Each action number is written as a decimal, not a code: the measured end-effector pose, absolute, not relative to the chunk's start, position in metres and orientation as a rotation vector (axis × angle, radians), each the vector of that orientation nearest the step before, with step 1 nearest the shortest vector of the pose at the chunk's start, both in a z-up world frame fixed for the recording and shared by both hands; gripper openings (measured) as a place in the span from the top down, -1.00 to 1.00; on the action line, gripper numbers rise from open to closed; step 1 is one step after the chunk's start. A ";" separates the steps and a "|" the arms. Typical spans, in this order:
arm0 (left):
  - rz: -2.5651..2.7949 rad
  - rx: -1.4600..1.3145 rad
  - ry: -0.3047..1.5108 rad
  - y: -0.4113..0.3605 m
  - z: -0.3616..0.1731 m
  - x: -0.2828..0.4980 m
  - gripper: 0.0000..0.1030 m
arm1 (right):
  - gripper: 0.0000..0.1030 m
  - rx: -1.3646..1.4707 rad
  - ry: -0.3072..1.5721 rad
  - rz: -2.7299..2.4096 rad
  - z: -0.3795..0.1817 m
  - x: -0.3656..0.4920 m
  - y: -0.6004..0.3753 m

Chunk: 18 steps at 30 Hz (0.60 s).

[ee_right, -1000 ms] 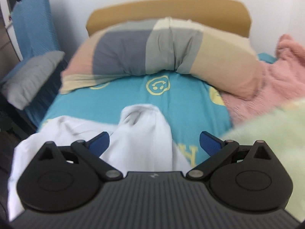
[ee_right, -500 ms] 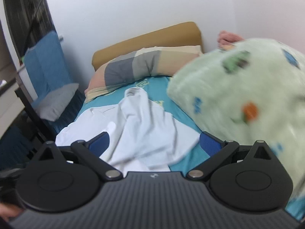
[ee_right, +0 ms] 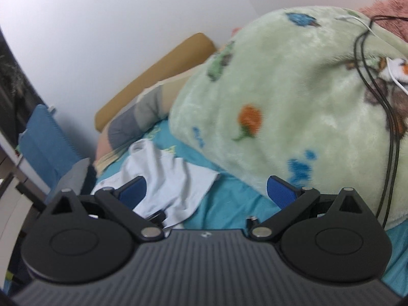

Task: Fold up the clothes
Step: 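Lower the shirt onto the bed and open the left gripper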

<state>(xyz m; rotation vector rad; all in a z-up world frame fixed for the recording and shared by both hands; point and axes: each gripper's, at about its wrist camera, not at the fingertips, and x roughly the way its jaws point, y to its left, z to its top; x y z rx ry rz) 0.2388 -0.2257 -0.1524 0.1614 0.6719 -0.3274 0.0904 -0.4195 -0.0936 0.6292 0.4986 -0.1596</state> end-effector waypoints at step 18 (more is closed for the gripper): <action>-0.386 0.099 0.489 -0.286 -0.105 0.308 0.94 | -0.99 0.722 0.499 -0.217 -0.120 0.119 -0.438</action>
